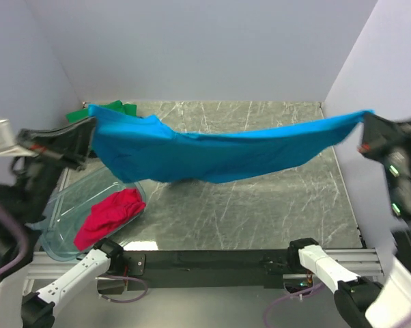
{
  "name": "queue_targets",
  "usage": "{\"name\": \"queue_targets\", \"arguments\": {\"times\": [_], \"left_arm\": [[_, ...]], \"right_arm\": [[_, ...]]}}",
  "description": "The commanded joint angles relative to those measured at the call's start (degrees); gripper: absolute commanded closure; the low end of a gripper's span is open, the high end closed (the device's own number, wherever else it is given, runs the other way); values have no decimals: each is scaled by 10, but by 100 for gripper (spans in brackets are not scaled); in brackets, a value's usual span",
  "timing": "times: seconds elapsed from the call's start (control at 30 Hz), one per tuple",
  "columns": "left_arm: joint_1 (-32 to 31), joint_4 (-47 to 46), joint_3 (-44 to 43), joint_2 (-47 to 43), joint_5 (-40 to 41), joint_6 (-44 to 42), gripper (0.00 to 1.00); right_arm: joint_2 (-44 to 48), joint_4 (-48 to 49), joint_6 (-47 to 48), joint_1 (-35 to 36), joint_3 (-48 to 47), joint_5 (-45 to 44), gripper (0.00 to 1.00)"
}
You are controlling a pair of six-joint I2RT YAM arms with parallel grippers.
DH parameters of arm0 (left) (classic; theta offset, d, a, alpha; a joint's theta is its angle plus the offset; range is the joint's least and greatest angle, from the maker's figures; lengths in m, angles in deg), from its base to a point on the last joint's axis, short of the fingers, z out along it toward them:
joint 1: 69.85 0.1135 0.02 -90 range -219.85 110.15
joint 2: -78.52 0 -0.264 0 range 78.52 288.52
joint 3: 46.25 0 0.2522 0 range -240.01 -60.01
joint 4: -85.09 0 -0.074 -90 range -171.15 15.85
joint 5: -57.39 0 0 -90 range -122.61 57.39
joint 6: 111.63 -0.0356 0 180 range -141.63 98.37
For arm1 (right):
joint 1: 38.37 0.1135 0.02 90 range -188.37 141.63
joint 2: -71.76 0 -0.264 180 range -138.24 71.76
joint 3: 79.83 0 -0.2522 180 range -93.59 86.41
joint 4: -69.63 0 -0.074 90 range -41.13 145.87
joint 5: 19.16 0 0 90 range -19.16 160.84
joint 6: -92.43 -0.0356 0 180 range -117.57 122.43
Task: Fold and stack the t-shirts
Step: Flatten the tshirt out
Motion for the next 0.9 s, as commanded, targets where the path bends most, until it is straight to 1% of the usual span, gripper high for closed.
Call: {"name": "queue_targets", "arguments": {"times": [0.0, 0.13, 0.23, 0.3, 0.47, 0.5, 0.53, 0.6, 0.7, 0.87], "left_arm": [[3, 20, -56, 0, -76, -13, 99], [4, 12, -91, 5, -111, 0, 99], [3, -12, -88, 12, -106, 8, 99], [3, -24, -81, 20, -94, 6, 99], [3, -58, -49, 100, -56, -6, 99], [3, -66, -46, 114, -50, -12, 99], [3, -71, -41, 145, -46, -16, 99], [3, -84, -45, 178, -46, -30, 99], [3, -99, -69, 263, -46, -52, 99], [3, -110, -135, 331, -46, -90, 99]], "right_arm": [[22, -40, 12, -1, -85, 37, 100], [26, -51, 10, -2, -123, 52, 100], [28, -36, 8, -2, -116, 50, 100], [22, -18, 10, -2, -92, 46, 100], [-11, 33, 16, -2, -20, 18, 100], [-25, 43, 18, -1, 5, 10, 100], [-33, 53, 23, -2, 15, 1, 100], [-63, 73, 27, -2, 30, -24, 100], [-106, 97, 35, -3, 31, -40, 100], [-163, 126, 40, -12, -7, -45, 100]]}}
